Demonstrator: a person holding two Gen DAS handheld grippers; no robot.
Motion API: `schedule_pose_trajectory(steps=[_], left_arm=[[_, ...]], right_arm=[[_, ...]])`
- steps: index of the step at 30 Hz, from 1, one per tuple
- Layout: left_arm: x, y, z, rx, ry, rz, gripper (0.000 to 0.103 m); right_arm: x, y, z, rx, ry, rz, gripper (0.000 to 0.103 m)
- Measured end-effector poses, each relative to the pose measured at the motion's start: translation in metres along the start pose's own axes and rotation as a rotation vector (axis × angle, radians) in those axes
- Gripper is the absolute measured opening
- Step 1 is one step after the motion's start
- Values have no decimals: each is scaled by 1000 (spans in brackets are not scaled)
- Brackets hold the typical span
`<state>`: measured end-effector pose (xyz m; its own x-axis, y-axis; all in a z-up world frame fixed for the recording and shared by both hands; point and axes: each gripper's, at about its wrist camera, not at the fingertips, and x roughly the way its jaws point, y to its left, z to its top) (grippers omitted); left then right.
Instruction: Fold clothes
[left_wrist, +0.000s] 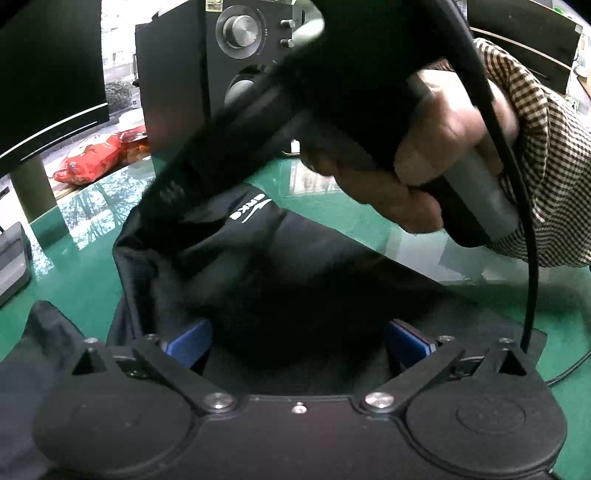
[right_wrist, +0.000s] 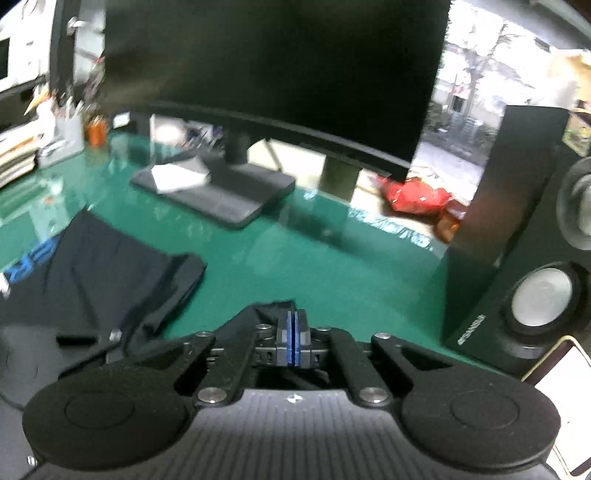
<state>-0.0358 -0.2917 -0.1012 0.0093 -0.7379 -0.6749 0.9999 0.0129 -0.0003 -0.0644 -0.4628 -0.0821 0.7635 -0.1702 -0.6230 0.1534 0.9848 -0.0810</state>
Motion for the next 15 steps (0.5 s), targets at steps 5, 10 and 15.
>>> schedule_pose_trajectory(steps=[5,10,15], left_arm=[[-3,-2,-2,1,-2,0,102],[-4,-2,-2,2,-3,0,102],[-4,-3,-2,2,-4,2,103]], right_arm=[[9,1,-8,-3,64,10,38],[12,10,-24,-58,103,-3,37],[-7,8,-39,-51,110,15,37]])
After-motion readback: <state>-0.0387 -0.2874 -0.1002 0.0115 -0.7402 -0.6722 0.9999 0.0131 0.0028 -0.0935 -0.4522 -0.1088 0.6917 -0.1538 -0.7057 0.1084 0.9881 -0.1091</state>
